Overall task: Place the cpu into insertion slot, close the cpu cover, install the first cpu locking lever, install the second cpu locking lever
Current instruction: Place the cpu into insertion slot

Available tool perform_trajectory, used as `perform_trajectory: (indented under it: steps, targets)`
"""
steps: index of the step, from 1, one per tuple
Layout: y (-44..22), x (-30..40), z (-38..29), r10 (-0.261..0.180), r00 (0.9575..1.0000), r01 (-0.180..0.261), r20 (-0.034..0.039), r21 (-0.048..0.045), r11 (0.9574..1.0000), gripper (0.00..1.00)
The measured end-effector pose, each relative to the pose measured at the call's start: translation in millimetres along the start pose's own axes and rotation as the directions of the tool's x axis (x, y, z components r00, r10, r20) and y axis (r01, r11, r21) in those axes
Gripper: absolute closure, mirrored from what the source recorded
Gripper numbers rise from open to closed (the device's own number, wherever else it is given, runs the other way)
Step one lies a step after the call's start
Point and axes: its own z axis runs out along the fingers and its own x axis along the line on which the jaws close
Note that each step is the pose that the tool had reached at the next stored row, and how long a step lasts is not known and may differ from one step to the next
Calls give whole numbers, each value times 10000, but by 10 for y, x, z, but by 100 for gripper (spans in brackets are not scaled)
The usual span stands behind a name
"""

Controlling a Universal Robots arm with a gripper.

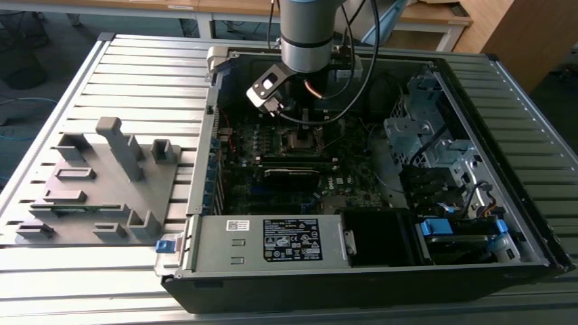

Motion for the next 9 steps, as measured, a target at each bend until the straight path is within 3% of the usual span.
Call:
perform_trajectory:
  steps: [3, 9]
  targets:
    - [3, 0, 1, 3, 10000, -3, 10, 260, 9997, 90]
    - [7, 1, 18, 2, 10000, -2, 6, 298, 9996, 90]
